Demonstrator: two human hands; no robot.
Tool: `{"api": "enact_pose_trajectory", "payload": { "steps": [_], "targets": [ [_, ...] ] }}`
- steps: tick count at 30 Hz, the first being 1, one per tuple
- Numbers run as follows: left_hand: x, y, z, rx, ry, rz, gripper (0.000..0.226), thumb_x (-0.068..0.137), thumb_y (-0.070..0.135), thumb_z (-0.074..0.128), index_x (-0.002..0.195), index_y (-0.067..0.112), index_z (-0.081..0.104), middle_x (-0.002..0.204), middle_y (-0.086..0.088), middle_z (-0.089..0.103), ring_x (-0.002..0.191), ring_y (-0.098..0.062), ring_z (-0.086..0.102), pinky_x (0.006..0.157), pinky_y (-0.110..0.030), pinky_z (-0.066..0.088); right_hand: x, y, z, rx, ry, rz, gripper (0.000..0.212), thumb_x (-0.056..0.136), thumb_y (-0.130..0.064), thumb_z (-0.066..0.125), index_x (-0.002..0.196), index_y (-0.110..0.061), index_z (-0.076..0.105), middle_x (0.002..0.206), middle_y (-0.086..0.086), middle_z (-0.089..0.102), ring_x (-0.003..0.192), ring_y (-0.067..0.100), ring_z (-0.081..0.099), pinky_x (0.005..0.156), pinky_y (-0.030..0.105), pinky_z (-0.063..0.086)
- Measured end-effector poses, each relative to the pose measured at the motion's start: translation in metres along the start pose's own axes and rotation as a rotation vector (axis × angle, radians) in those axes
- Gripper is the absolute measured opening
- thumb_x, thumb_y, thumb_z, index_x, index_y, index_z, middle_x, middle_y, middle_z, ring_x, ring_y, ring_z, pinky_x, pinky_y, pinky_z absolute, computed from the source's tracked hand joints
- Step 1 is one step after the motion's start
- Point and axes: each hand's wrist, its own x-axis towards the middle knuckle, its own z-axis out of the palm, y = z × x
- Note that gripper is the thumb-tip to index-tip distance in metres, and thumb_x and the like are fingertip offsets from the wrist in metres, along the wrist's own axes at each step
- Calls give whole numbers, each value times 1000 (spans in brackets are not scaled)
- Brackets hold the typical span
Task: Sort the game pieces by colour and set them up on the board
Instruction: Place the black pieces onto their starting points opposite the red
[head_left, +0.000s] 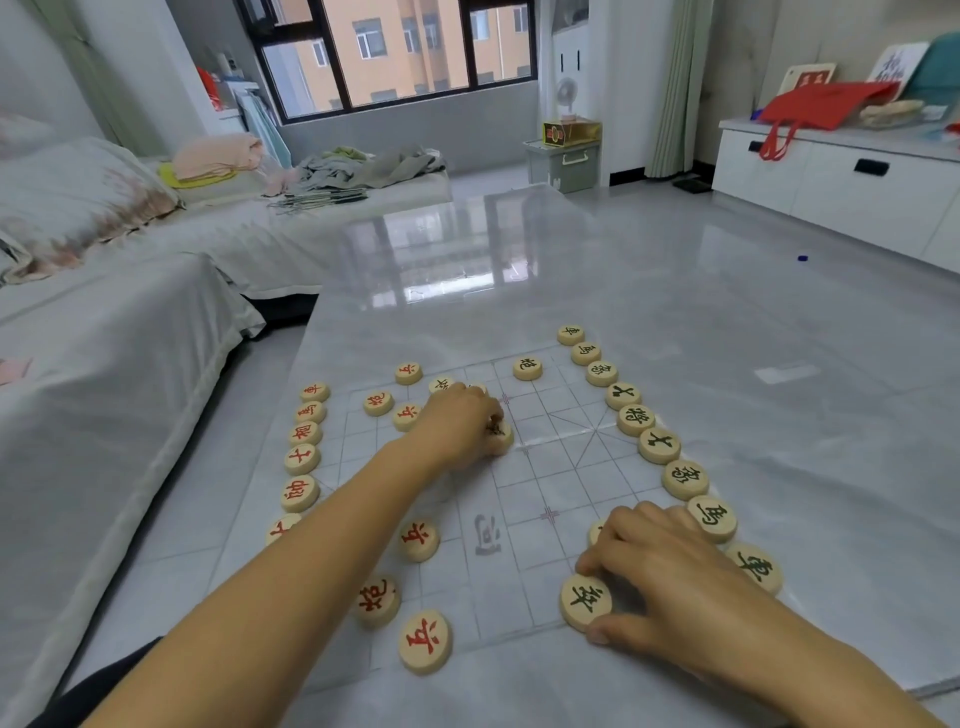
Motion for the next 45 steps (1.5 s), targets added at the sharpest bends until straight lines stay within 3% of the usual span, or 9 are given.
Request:
{"api": "enact_pose_trajectory", "payload": {
  "steps": [3, 6, 10, 17, 22, 31, 35, 41, 45],
  "targets": [
    [-27, 24, 2, -54, -18, 0, 41, 81, 46, 62, 103, 12, 58, 102, -6, 60, 89, -21, 52, 73, -31, 42, 0, -1, -2, -5, 6, 2, 44, 79, -57, 54, 118, -37, 49, 100, -20, 35, 99, 8, 31, 87, 21, 26],
    [-52, 36, 4, -78, -81, 4, 52, 75, 57, 64, 104, 14, 55, 97, -4, 58, 85, -19, 52, 73, -33, 44, -2, 0, -2, -18, 11, 2, 43, 79, -56, 55, 116, -36, 50, 98, -18, 35, 96, 8, 30, 84, 18, 25],
    [-64, 23, -4, -345, -221, 68, 58, 80, 35, 68, 132, 29, 43, 101, 6, 50, 93, -13, 51, 84, -29, 46, -3, -1, -1, -16, 4, 5, 43, 79, -55, 55, 118, -37, 49, 97, -18, 33, 94, 8, 29, 83, 18, 25],
    [-63, 29, 11, -474, -97, 148, 39, 82, 26, 68, 119, 24, 56, 90, 9, 50, 72, -3, 45, 63, -9, 37, -3, -4, -4, -34, -7, 6, 44, 81, -54, 53, 122, -39, 46, 99, -18, 33, 98, 8, 30, 84, 20, 24],
    [-65, 29, 15, -520, -75, 150, 40, 83, 25, 67, 121, 24, 56, 89, 10, 48, 78, -6, 46, 74, -20, 41, -3, -4, -3, -15, 0, -4, 44, 81, -52, 55, 122, -37, 49, 98, -17, 35, 95, 7, 29, 81, 10, 22],
    [-64, 32, 11, -565, -168, 146, 55, 81, 27, 69, 131, 28, 45, 99, 6, 42, 87, -10, 45, 85, -25, 42, -3, -3, 1, -20, -9, 25, 43, 81, -55, 53, 120, -38, 46, 99, -20, 33, 101, 9, 32, 86, 21, 27],
    [-61, 36, 12, -549, -129, 132, 40, 81, 27, 69, 117, 20, 54, 105, 2, 48, 94, -17, 50, 86, -30, 45, -3, -4, 4, -18, 6, 32, 42, 79, -57, 53, 116, -36, 48, 98, -21, 33, 102, 10, 34, 88, 22, 29],
    [-60, 34, 13, -556, -127, 143, 40, 81, 25, 69, 119, 20, 55, 109, 2, 49, 99, -16, 51, 89, -30, 45, -3, -3, 4, -21, 14, 33, 42, 80, -58, 53, 115, -36, 48, 97, -21, 33, 101, 9, 34, 87, 22, 28],
    [-60, 33, 14, -569, -127, 139, 45, 81, 27, 69, 123, 21, 53, 110, 2, 49, 99, -15, 50, 89, -28, 45, -1, 1, 7, -16, 21, 2, 62, 64, -72, 33, 112, -37, 50, 93, -22, 32, 96, 9, 34, 82, 20, 28]
  ]
}}
